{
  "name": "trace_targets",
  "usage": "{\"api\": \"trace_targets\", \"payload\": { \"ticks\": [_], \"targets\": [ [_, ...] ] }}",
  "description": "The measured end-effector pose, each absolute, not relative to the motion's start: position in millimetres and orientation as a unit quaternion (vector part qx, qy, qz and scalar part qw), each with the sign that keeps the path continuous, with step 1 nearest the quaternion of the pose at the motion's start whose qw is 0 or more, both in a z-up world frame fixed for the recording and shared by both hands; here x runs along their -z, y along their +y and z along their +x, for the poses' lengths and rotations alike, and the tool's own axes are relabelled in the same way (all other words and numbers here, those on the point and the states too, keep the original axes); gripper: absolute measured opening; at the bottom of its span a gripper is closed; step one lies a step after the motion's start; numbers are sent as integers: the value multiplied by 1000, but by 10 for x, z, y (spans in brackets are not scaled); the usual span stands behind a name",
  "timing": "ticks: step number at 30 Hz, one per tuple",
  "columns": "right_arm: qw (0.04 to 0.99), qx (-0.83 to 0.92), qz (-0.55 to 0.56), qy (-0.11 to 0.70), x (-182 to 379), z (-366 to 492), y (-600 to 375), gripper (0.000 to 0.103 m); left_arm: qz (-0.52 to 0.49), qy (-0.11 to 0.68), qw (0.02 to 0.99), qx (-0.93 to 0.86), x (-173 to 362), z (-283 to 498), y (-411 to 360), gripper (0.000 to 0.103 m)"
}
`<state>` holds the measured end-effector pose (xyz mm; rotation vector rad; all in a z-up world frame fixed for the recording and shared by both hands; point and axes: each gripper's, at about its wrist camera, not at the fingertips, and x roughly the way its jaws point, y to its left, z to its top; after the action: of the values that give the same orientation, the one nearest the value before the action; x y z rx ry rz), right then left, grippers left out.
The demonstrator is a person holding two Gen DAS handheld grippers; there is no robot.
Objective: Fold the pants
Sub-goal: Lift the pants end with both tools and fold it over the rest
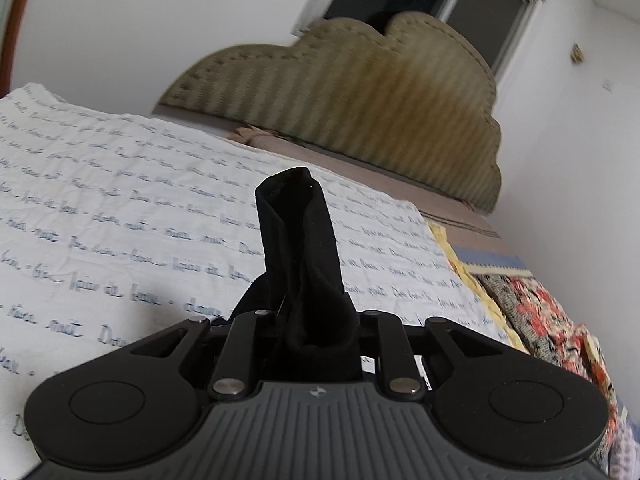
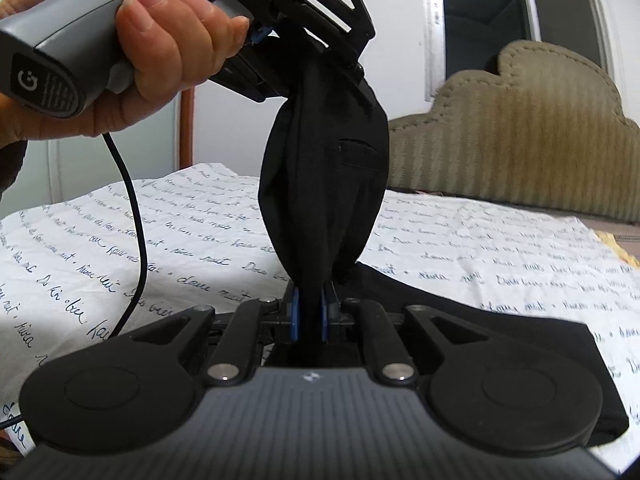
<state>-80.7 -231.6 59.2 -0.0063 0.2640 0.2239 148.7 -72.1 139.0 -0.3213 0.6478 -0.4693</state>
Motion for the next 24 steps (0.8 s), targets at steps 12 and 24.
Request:
{"api": "trace_targets", "payload": {
  "ticks": [12,24],
  "targets": [
    [973,-105,122,168,-375,-785,-2814,9,-107,347,895,259,-1136,1553,-1412,20],
    [953,-89,214,196,-116,-808,-3158,10,-30,398,863,311,-680,1562,-2303,20]
  ]
}}
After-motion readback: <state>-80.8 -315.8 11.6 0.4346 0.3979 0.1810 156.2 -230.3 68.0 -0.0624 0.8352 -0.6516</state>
